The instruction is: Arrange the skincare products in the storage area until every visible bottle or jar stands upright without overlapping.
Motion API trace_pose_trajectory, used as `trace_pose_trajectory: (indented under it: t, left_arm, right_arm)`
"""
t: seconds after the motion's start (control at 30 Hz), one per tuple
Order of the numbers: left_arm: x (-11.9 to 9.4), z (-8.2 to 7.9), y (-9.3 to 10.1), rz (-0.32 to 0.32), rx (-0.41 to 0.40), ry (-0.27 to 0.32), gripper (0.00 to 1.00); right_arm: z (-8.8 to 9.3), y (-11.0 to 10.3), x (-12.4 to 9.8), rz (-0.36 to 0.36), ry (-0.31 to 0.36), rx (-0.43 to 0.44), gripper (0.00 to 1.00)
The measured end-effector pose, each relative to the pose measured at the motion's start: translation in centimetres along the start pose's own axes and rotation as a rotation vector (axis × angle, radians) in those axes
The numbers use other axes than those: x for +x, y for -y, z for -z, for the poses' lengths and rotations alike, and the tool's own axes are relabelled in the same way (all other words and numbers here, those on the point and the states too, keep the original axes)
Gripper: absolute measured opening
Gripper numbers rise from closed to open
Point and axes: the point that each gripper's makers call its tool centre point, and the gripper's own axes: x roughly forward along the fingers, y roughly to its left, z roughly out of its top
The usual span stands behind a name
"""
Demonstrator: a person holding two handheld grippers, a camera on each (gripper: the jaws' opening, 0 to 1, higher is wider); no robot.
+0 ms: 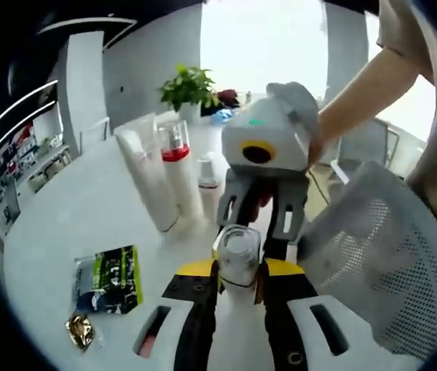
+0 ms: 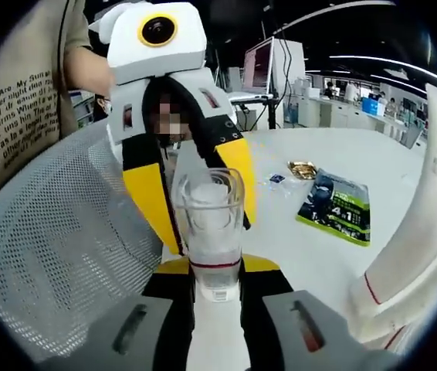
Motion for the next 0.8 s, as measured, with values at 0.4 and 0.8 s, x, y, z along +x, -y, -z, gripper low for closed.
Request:
trace_pose_trajectory:
  t: [0.4,0.8]
  left_arm:
    - [1.4,0.5,0.5,0.082,0.085,-0.049,0.16]
    - [2.4,0.0,-0.2,0.110,0.084,-0.021,0.16]
  right_arm:
    - [0.8,0.0,-0.2,0.001,-0.043,0.000,0.25]
    - [1.4,1.1,-2.8,0.154,-0.010,0.123,0.35]
